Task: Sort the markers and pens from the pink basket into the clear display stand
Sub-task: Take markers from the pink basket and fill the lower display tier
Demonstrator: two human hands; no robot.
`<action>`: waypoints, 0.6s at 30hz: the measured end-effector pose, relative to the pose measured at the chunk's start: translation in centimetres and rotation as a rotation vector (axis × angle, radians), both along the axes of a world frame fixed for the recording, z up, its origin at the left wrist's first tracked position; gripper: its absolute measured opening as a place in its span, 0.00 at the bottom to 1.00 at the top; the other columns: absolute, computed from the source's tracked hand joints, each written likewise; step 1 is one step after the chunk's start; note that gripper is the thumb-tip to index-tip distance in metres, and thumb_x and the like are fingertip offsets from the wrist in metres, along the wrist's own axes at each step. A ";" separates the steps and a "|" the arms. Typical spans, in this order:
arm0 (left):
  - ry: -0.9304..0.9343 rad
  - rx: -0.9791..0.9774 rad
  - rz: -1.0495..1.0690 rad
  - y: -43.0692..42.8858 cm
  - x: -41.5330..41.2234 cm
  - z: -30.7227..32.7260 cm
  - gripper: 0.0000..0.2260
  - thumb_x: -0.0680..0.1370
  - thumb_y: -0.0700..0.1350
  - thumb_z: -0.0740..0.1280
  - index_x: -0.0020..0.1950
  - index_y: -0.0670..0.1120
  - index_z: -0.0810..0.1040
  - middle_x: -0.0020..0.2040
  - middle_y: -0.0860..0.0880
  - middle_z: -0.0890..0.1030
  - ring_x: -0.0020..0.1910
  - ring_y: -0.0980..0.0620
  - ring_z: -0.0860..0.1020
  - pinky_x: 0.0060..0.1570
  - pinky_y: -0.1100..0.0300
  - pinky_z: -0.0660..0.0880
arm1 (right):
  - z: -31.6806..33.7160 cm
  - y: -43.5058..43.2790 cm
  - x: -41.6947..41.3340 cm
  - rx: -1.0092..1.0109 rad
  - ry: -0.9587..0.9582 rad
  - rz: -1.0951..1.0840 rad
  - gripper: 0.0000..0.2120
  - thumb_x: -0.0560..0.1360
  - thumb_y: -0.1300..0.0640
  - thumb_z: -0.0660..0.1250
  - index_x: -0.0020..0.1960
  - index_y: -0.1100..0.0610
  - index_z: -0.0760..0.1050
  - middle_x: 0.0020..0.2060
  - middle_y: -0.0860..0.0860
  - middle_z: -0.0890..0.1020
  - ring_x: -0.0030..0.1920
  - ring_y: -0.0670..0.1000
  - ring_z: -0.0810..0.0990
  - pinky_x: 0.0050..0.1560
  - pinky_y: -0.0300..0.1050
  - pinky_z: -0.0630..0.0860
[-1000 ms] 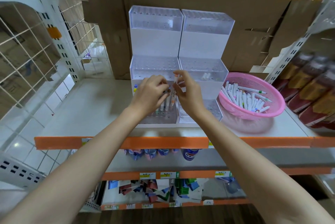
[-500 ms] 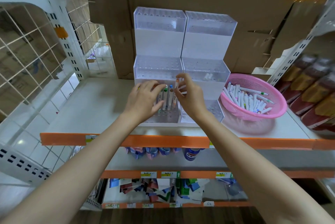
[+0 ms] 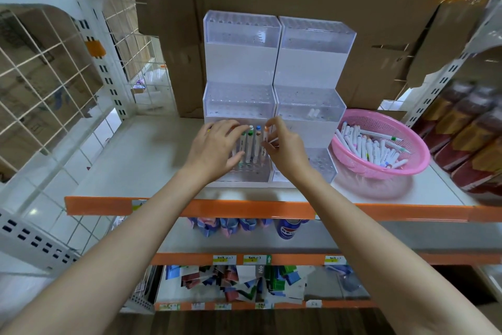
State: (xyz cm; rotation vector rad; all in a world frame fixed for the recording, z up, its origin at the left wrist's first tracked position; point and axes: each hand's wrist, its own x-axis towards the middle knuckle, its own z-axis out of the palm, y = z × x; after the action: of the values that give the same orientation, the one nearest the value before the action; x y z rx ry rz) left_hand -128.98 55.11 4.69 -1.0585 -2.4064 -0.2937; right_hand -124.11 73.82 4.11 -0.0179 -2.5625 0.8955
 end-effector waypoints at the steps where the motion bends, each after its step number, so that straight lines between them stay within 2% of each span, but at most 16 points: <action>1: -0.001 0.002 -0.002 -0.1 0.0 0.0 0.25 0.71 0.51 0.72 0.67 0.47 0.73 0.61 0.46 0.77 0.60 0.46 0.75 0.59 0.51 0.70 | 0.0 0.0 0.1 0.011 -0.025 0.000 0.16 0.74 0.64 0.68 0.59 0.57 0.68 0.37 0.53 0.79 0.38 0.57 0.80 0.39 0.50 0.77; 5: -0.007 0.012 -0.004 -0.5 -0.1 0.3 0.26 0.72 0.52 0.71 0.68 0.46 0.73 0.62 0.46 0.76 0.61 0.46 0.75 0.61 0.49 0.68 | 0.1 0.7 0.9 0.034 -0.018 -0.017 0.18 0.75 0.58 0.69 0.61 0.57 0.67 0.41 0.54 0.81 0.41 0.56 0.79 0.42 0.52 0.77; 8: 0.002 0.024 -0.029 0.1 0.0 0.8 0.26 0.73 0.53 0.69 0.68 0.46 0.72 0.63 0.46 0.76 0.61 0.46 0.74 0.62 0.48 0.67 | 0.5 1.6 1.8 0.151 0.032 -0.053 0.18 0.76 0.54 0.68 0.63 0.58 0.69 0.52 0.54 0.80 0.52 0.55 0.77 0.45 0.47 0.73; 10: 0.005 0.041 -0.043 1.0 0.3 1.1 0.25 0.73 0.54 0.68 0.68 0.47 0.71 0.63 0.46 0.75 0.62 0.46 0.74 0.63 0.47 0.66 | 0.8 2.2 2.3 0.245 0.038 -0.070 0.20 0.76 0.53 0.68 0.65 0.58 0.70 0.58 0.55 0.78 0.59 0.56 0.75 0.50 0.49 0.73; 15: -0.016 0.047 -0.078 5.1 1.7 1.6 0.26 0.73 0.54 0.69 0.69 0.47 0.71 0.64 0.45 0.75 0.63 0.45 0.73 0.65 0.44 0.65 | 0.3 5.4 4.1 0.418 -0.014 -0.095 0.27 0.74 0.50 0.69 0.70 0.55 0.69 0.66 0.54 0.73 0.64 0.58 0.73 0.59 0.53 0.73; 18: -0.005 0.052 -0.002 6.8 1.9 0.9 0.25 0.73 0.47 0.70 0.68 0.43 0.72 0.63 0.44 0.76 0.62 0.44 0.74 0.60 0.45 0.68 | 0.1 7.5 5.3 0.416 -0.063 -0.135 0.28 0.74 0.49 0.68 0.72 0.54 0.67 0.68 0.54 0.72 0.66 0.57 0.71 0.62 0.52 0.70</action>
State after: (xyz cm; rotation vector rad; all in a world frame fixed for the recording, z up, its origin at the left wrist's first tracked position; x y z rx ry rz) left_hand -127.08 61.89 5.57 -1.0384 -2.3890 -0.3586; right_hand -118.77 81.28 4.23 -0.0958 -2.7183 0.3067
